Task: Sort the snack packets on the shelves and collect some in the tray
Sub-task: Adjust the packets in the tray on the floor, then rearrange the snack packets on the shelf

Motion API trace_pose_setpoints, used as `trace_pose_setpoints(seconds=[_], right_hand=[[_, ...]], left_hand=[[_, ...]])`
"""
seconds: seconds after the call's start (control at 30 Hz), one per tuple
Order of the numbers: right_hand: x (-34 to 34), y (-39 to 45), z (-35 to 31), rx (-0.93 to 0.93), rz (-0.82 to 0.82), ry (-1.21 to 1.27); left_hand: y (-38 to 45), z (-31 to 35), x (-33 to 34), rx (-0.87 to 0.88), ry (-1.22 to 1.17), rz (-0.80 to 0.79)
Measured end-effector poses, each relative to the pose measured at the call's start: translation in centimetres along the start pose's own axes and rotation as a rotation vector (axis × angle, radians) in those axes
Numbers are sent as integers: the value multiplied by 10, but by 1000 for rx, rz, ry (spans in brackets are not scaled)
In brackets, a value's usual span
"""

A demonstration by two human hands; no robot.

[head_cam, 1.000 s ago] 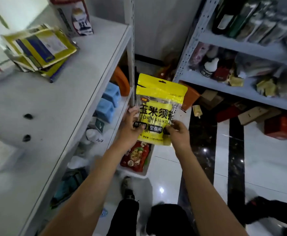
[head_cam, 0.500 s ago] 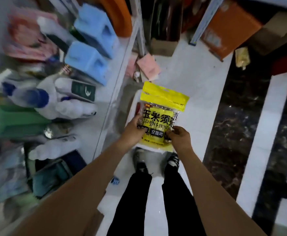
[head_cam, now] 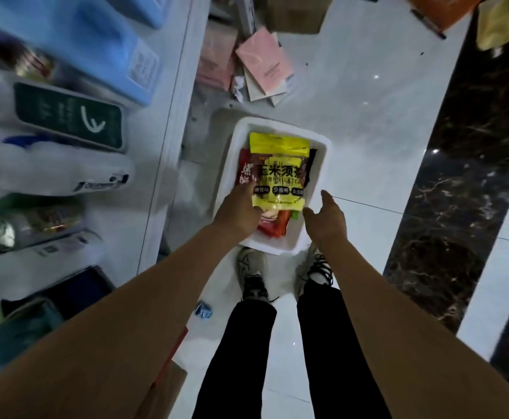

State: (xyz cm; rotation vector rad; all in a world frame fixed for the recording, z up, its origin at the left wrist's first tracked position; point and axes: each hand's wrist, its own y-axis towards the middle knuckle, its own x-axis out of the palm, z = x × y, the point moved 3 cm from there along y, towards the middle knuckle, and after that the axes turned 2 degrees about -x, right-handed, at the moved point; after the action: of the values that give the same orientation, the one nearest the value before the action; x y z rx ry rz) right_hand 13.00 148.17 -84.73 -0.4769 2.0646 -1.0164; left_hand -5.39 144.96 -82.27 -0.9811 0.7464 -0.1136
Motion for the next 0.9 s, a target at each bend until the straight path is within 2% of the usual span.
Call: trace_pose_setpoints(seconds=[0.2, 0.37, 0.47, 0.6, 0.73, 0.9], right_hand=[[-39, -53, -29, -238, -1, -307], [-101, -135, -65, -416, 132, -521], [-136, -197, -79, -475, 159, -557], [-170, -304, -81, -657, 250, -492], [-185, -390, -77, -870, 273, -444], [-206, -476, -89, -1210, 255, -430]], left_hand=[[-56, 47, -17, 180, 261, -16], [-135, 101, -57, 343, 481, 83], [-195, 131, -81, 414, 435, 157], [-302, 145, -106, 552, 339, 320], [-409, 135, -108, 448, 104, 480], [-521, 123, -101, 370, 36, 784]])
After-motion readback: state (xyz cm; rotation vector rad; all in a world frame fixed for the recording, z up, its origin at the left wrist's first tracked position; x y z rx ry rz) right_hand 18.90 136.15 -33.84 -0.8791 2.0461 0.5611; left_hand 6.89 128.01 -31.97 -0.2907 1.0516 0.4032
